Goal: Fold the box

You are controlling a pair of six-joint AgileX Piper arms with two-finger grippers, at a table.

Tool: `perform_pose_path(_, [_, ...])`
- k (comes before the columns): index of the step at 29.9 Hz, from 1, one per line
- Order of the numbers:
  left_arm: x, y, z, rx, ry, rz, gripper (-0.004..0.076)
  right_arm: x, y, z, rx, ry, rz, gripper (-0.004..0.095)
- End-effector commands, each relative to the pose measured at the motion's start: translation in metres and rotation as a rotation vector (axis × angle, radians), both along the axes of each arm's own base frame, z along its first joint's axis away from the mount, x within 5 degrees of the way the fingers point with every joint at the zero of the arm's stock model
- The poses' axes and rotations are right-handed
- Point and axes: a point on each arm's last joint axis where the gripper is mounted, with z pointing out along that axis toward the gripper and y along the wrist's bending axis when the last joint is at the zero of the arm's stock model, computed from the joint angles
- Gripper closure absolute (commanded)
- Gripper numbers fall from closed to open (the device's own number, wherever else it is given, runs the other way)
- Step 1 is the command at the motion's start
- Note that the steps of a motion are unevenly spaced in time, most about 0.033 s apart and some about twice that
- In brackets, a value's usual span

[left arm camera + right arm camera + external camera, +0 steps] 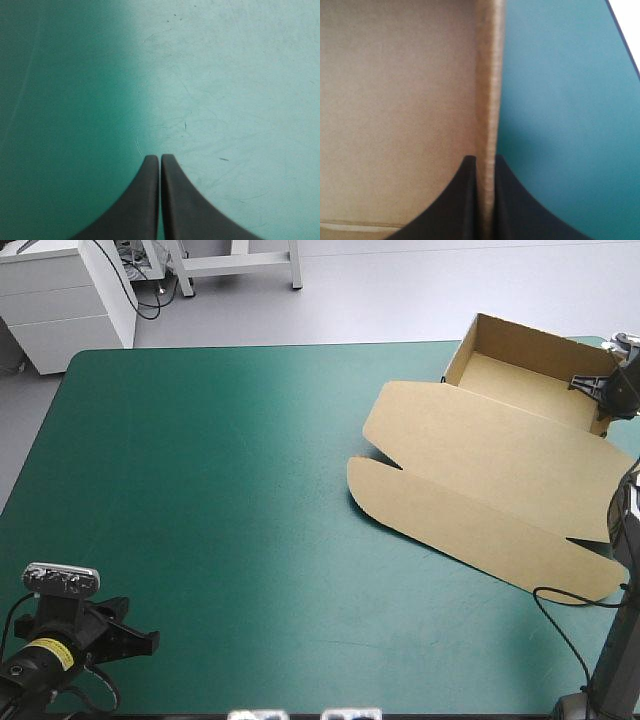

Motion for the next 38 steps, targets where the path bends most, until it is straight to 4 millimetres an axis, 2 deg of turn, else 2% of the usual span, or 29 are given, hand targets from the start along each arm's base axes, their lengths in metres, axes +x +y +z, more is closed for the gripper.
perform_pose_path(1, [0.003,-0.001,0.01,-0.019,-0.064,-0.003,0.0731,-0.011,0.003,0.033,-0.004,-0.065,-0.001,0.0926])
perform_pose_path(4, [0.003,-0.001,0.01,-0.012,-0.065,-0.01,0.0731,-0.011,0.003,0.031,-0.011,-0.054,0.017,0.0896])
perform_pose_path(6, [0.003,-0.001,0.01,-0.001,-0.063,-0.017,0.0731,-0.011,0.003,0.031,-0.014,-0.055,0.024,0.0841])
perform_pose_path(8, [0.003,-0.001,0.01,0.0,-0.058,-0.017,0.0731,-0.011,0.003,0.034,-0.021,-0.06,0.038,0.076])
perform_pose_path(11, [0.003,-0.001,0.009,0.001,-0.056,-0.017,0.0731,-0.014,0.004,0.042,-0.024,-0.076,0.038,0.0544])
perform_pose_path(15, [0.003,-0.001,0.01,0.004,-0.062,-0.016,0.0731,-0.026,0.005,0.069,-0.049,-0.128,0.04,0.0232])
perform_pose_path(16, [0.003,-0.001,0.01,0.004,-0.061,-0.016,0.0731,-0.031,0.005,0.079,-0.058,-0.15,0.035,0.0175])
perform_pose_path(18, [0.003,-0.001,0.01,0.003,-0.061,-0.016,0.0731,-0.043,0.006,0.106,-0.076,-0.208,0.028,0.0125])
perform_pose_path(20, [0.003,-0.001,0.01,0.003,-0.061,-0.016,0.0731,-0.057,0.008,0.133,-0.098,-0.273,0.023,0.013])
perform_pose_path(24, [0.003,-0.001,0.01,0.003,-0.059,-0.016,0.0731,-0.094,0.03,0.192,-0.088,-0.428,0.071,0.0176])
perform_pose_path(26, [0.003,-0.001,0.01,0.003,-0.059,-0.016,0.0731,-0.11,0.041,0.213,-0.069,-0.496,0.113,0.0243])
perform_pose_path(28, [0.002,0.0,0.009,0.005,-0.052,-0.015,0.0731,-0.125,0.05,0.231,-0.062,-0.551,0.127,0.0382])
perform_pose_path(32, [0.002,0.0,0.01,0.003,-0.06,-0.016,0.0731,-0.15,0.07,0.251,-0.015,-0.618,0.199,0.0857])
perform_pose_path(33, [0.002,0.0,0.01,-0.001,-0.071,-0.017,0.0731,-0.156,0.077,0.253,0.003,-0.627,0.238,0.0923])
perform_pose_path(38, [0.005,-0.003,0.014,-0.027,-0.119,-0.027,0.0731,-0.186,0.108,0.253,-0.053,-0.623,0.358,0.0912])
